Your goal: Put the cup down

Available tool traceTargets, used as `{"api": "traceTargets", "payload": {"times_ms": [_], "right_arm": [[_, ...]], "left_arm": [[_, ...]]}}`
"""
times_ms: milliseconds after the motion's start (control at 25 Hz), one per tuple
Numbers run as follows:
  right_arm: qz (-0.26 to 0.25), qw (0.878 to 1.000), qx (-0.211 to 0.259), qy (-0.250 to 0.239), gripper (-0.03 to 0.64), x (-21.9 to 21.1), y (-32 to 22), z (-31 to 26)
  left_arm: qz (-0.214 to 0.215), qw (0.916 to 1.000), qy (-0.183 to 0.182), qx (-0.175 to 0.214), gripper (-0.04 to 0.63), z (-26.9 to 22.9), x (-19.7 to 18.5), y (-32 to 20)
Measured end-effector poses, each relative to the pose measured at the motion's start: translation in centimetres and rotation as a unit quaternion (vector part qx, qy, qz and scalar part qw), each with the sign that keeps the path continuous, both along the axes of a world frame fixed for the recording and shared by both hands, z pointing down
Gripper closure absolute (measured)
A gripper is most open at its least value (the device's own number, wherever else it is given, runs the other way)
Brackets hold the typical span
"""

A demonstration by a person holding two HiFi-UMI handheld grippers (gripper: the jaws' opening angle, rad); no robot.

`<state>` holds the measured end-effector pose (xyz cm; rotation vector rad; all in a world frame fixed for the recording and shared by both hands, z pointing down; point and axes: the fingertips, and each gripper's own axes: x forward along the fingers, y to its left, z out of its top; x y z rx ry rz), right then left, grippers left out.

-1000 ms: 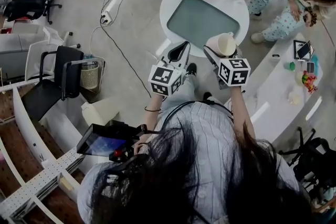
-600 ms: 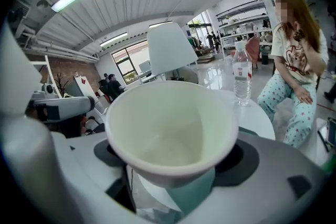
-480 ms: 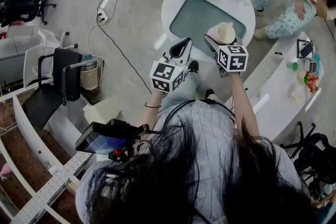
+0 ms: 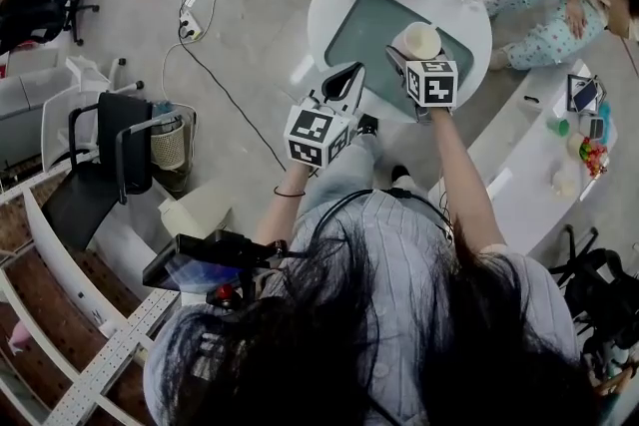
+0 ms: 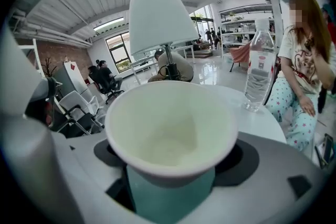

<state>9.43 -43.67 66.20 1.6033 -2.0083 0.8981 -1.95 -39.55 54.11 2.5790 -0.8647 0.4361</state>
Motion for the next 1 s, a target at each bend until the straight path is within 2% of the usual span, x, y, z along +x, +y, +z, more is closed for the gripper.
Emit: {"api": "traceTargets", "payload": {"times_ms": [360,1000], "right_arm": [[0.01,0.998,-0.022,0.054,0.184,1.1,-2.7,3.2],[0.001,0.995,-0.016,0.102,0.184,1.3,-4.5,4.1]], "left_arm": [[-0.011,0.9998,-0.006,-0.018,0.578,1.4,-1.5,-1.1],[-0.007,0.9996,-0.009,-0.025,0.578,2.5,-1.6,-1.5]]}}
